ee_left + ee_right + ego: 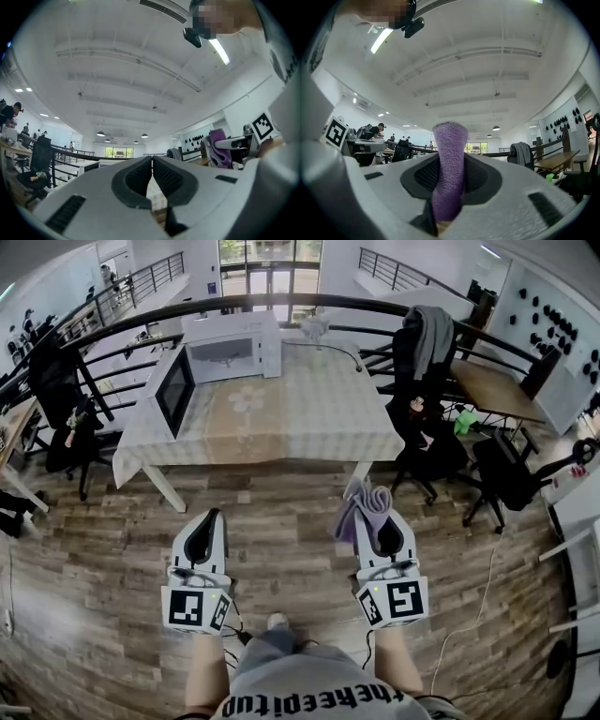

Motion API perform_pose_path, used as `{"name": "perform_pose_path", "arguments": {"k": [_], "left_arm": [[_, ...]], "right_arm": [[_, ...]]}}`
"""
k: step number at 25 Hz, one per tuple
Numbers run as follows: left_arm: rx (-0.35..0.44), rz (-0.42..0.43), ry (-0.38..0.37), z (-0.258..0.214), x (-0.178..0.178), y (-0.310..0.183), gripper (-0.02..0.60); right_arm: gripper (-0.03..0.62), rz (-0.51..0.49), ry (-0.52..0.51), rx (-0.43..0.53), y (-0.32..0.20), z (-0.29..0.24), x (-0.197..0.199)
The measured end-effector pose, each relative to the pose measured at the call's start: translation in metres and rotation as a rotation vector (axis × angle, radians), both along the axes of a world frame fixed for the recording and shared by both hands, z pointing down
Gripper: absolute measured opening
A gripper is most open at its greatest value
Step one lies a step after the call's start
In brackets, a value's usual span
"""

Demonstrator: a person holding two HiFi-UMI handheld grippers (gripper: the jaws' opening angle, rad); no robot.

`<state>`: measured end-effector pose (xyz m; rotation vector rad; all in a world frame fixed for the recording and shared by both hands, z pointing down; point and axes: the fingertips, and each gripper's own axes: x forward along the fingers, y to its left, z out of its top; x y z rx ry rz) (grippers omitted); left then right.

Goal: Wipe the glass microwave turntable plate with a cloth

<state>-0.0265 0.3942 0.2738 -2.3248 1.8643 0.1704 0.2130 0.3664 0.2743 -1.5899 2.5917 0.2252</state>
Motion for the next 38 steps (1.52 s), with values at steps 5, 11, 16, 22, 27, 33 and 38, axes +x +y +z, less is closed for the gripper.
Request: {"name": "perform_pose_path", "arguments": {"k": [5, 11, 16, 22, 27, 33, 38], "left_arm": [[0.009, -0.002, 0.005, -0.001, -0.012, -0.019, 0.011], [0.027, 0.003, 0.012, -0.007, -0.032, -0.048, 0.011], [0.037, 0.017, 0.009, -0.004, -0.051, -0.063, 0.011], [0.015, 0.033, 0.026, 0.007, -0.060, -0.083, 0.011], [0.004, 0.026, 0.029, 0.015, -0.068, -0.109, 0.011], [0.013, -0.005, 0.020, 0.013, -0.078, -0.155, 0.011], [0.021, -0.028, 0.017, 0.009, -0.079, -0.209, 0.011]], "right_arm": [[0.110, 0.007, -0.036, -0.006, -0.018, -0.002, -0.005], [0.110, 0.011, -0.055, -0.003, -0.048, -0.006, -0.023], [0.110, 0.021, -0.058, 0.009, -0.059, -0.003, -0.043], [0.110, 0.022, -0.045, -0.015, -0.075, 0.005, -0.053], [0.110, 0.006, -0.038, -0.027, -0.104, 0.013, -0.063], [0.110, -0.025, -0.052, -0.022, -0.159, 0.014, -0.072], [0.110, -0.058, -0.054, -0.012, -0.218, 0.009, -0.078]]}}
